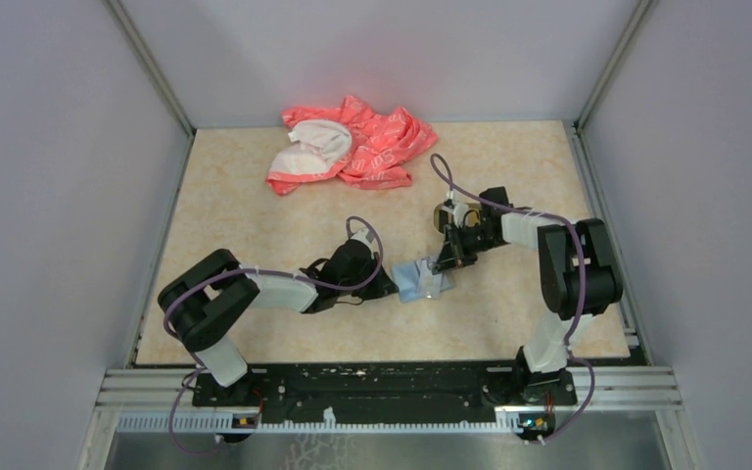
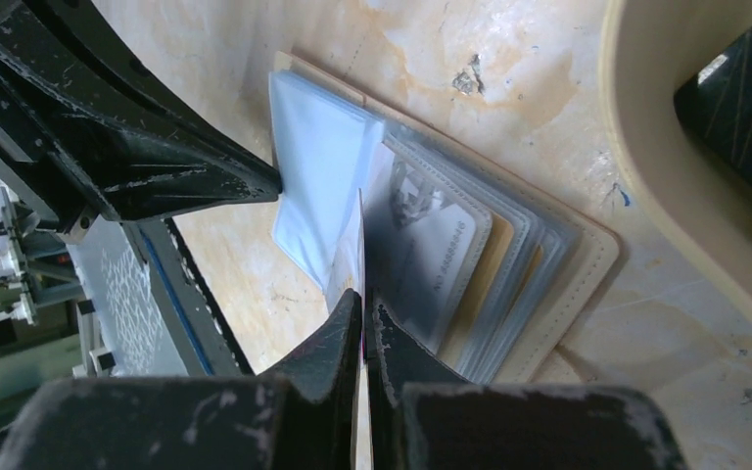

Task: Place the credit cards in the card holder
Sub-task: Insert the credit card into the card holder.

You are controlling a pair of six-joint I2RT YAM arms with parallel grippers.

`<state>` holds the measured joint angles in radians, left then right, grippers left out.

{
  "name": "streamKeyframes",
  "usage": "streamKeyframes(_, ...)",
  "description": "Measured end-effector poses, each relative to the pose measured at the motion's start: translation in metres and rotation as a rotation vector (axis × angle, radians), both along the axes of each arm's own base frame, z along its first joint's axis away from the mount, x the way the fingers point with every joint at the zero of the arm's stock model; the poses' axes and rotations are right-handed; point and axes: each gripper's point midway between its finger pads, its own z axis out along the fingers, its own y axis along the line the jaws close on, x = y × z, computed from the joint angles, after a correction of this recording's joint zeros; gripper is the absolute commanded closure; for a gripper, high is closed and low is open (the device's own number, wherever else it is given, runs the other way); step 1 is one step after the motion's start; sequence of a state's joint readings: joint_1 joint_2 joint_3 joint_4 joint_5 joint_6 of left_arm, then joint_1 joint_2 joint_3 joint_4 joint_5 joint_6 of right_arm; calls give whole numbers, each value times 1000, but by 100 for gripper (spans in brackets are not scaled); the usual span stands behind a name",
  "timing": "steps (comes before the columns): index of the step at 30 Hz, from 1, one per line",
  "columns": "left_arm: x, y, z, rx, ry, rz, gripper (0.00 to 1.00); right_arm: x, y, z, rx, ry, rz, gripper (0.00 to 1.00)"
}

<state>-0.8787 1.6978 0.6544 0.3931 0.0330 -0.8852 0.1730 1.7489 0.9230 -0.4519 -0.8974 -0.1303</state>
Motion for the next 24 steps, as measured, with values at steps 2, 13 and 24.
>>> streamKeyframes(2, 0, 0, 0, 0, -3, -7, 100, 0, 0, -2, 0, 2, -8, 100)
streamKeyframes(13, 0, -1, 0, -1, -7, -40, 100, 1, 0, -3, -5, 21, -28, 97)
streamKeyframes(24, 0, -1, 0, -2, -5, -60, 100, 5, 8, -7, -56, 10, -1, 87)
